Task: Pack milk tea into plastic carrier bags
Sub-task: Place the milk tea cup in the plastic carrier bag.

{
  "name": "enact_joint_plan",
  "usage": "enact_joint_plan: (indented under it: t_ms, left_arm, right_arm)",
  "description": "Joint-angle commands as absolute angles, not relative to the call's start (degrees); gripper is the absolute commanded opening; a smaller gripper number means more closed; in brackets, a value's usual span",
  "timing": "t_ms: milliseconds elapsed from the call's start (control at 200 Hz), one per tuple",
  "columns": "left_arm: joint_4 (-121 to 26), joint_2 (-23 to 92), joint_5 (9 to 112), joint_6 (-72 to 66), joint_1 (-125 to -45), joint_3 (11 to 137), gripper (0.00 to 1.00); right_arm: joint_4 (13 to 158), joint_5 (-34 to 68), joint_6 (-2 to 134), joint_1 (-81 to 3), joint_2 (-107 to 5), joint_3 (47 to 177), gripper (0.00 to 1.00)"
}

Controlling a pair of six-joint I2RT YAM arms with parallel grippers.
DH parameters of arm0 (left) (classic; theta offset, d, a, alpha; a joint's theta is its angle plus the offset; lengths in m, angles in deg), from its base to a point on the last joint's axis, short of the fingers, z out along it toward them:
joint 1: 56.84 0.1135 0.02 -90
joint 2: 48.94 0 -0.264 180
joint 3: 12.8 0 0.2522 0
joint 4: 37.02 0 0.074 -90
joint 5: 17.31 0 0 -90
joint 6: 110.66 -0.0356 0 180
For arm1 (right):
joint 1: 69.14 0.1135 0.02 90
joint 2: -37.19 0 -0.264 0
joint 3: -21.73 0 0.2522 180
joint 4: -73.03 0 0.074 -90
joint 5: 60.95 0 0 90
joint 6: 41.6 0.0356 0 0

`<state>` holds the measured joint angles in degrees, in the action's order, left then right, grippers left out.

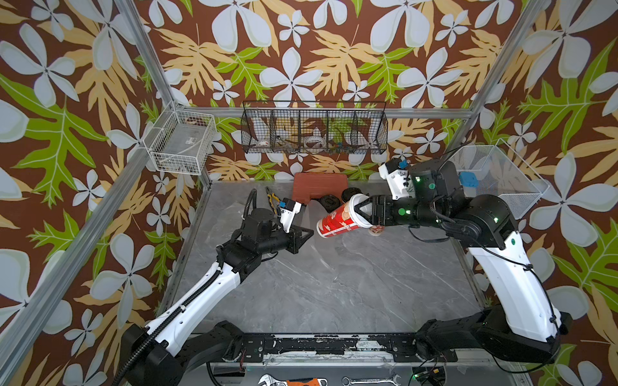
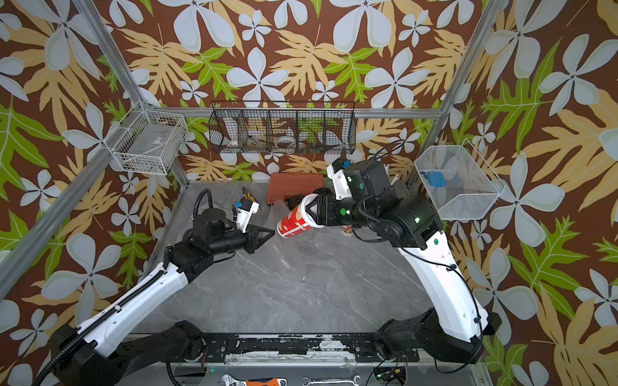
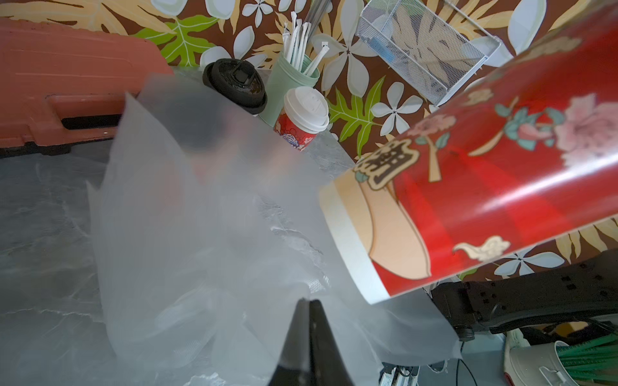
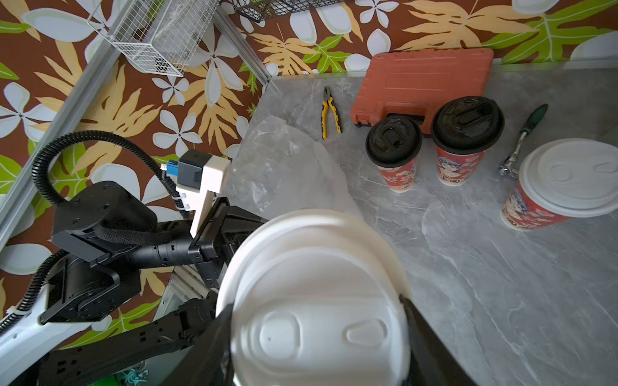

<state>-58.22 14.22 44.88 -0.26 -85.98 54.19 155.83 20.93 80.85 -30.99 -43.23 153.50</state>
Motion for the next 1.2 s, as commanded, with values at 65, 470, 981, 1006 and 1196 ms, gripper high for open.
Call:
enact_joint_plan:
  t_ms: [65, 470, 981, 1006, 1196]
  left_arm:
    - [-56.0, 14.1, 45.1, -0.4, -85.8, 54.4, 0.0]
    - [-54.9, 15.0, 43.3, -0.8, -85.8, 54.3, 0.0]
    - [-53.4, 13.4, 44.7, -1.3, -85.8, 51.3, 0.0]
    - [-53.5, 13.4, 44.8, -1.3, -85.8, 51.2, 0.0]
    - [-53.5, 13.2, 44.7, -1.2, -85.8, 51.2, 0.0]
  right_arm:
    - [160.7, 24.5, 78.6, -30.3, -44.4, 154.3, 0.5]
    - [152.1, 28.9, 82.3, -27.8, -47.7, 156.1, 0.5]
    - [139.5, 28.6, 88.3, -27.8, -51.8, 148.0, 0.5]
    - [140.1, 29.0, 88.0, -27.7, -52.3, 148.2, 0.5]
    - [142.1, 32.0, 86.1, -27.4, -55.1, 148.9, 0.5]
